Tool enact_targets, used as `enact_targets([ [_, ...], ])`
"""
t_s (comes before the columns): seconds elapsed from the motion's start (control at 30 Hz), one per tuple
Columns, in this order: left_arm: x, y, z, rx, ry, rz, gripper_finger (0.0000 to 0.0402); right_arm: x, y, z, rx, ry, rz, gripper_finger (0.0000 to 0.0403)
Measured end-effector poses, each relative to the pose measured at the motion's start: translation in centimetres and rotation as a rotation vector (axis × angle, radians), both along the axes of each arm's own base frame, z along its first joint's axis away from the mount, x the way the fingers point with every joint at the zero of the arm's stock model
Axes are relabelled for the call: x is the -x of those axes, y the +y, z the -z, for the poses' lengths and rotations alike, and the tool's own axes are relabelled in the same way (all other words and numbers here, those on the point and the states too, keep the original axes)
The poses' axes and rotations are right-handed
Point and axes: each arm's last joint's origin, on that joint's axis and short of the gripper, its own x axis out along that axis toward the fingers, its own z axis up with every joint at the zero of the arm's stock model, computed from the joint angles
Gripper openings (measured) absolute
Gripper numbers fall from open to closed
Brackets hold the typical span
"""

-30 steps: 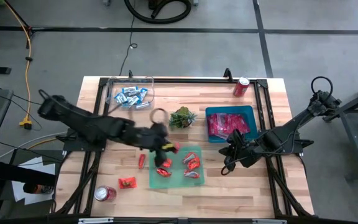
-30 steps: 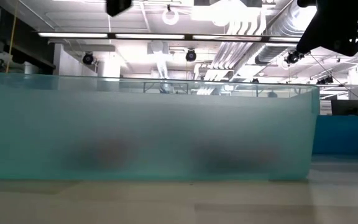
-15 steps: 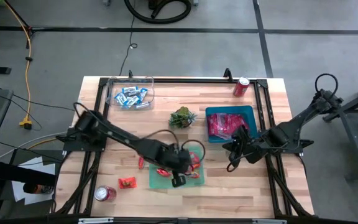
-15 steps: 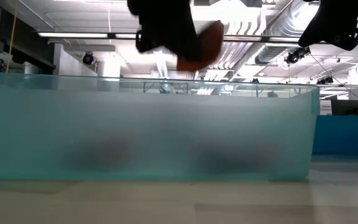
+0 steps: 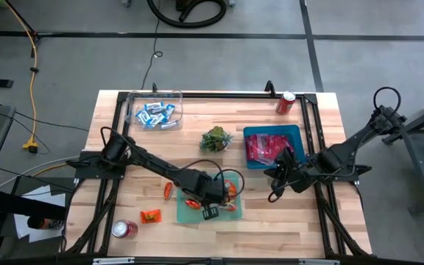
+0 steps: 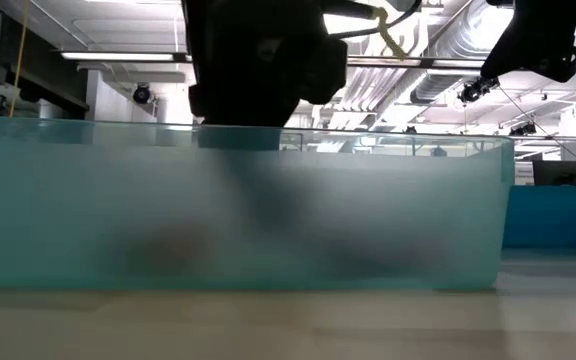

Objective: Sort candy
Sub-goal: Put the orange candy into the green transparent bin

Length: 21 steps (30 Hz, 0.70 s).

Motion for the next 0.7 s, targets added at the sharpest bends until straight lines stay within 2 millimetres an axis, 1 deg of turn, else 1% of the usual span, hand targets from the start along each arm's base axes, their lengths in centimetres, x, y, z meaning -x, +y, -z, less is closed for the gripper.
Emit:
enact_targets([
  [0.2, 0.05, 0.53, 0.48, -0.004, 0.004, -0.029, 0.0004, 0.03, -0.03, 0.03, 0.007, 0.004, 0.001, 0.0],
  [0.37, -0.02, 0.59, 0.46, -0.005, 0.0, -0.005, 0.0027, 0.02, -0.08, 0.01, 0.018, -0.004, 0.012, 0.0],
  [0.5, 0.02, 0.52, 0.46, 0.014, 0.008, 0.002, 0.0064, 0.02, -0.08, 0.01, 0.019, -0.004, 0.012, 0.0],
  [0.7, 0.12, 0.55, 0.27, 0.023, 0.012, -0.006, 0.0141, 0.02, -0.08, 0.01, 0.018, -0.004, 0.012, 0.0],
])
